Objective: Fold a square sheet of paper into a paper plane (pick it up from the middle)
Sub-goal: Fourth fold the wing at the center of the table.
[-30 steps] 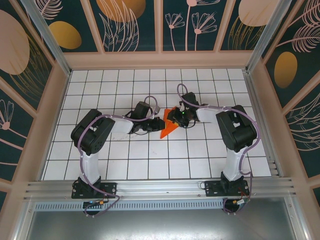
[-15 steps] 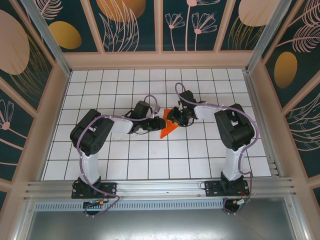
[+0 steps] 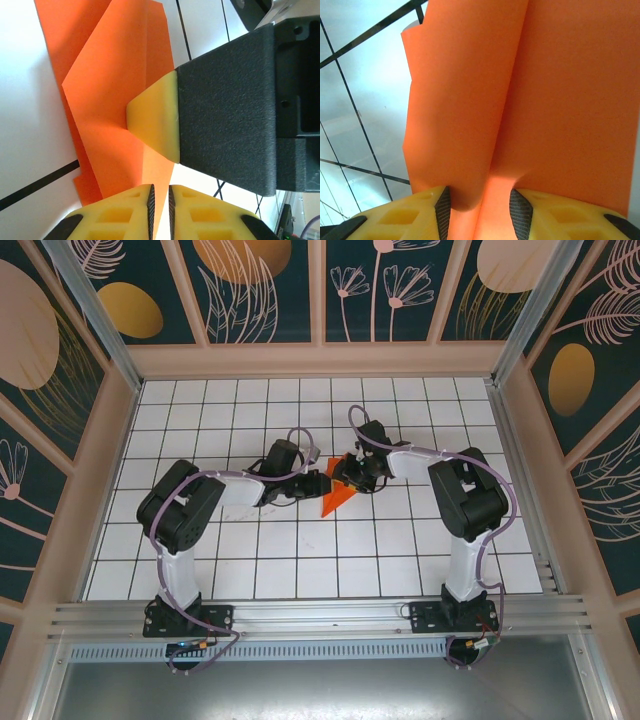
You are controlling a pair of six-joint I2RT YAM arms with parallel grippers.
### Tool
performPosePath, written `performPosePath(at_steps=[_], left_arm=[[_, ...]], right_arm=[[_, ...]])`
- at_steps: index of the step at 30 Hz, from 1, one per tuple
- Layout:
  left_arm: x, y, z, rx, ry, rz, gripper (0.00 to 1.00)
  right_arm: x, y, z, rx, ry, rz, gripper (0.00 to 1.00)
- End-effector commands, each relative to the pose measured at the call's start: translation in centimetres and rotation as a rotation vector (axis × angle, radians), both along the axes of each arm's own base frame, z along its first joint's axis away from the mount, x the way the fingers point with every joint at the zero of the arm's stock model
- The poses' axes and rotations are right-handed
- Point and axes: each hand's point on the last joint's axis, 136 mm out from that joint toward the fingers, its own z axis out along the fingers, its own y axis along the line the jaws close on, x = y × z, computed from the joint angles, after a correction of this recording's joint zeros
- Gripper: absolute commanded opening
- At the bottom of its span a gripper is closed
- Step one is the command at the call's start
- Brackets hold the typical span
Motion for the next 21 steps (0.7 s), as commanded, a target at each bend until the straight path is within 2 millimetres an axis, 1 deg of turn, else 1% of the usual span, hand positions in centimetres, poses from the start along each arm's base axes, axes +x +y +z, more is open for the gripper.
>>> performPosePath(at_steps=[1, 14, 21], left_arm=[[0.1, -0.5, -0.3, -0.017, 0.014, -0.017, 0.19], [-0.1, -0.5, -1.5, -0.011, 0.043, -0.023, 0.18], [-0.2, -0.7, -1.5, -0.025, 0.051, -0.03, 0.18]], right_arm=[[-5.1, -5.1, -9.2, -0.296, 0.191, -0.009, 0.43], [-5.7, -5.5, -10.3, -0.334, 0.224, 0.003, 0.41], [-6.0, -5.6, -10.8, -0.358, 0.236, 0.012, 0.39]])
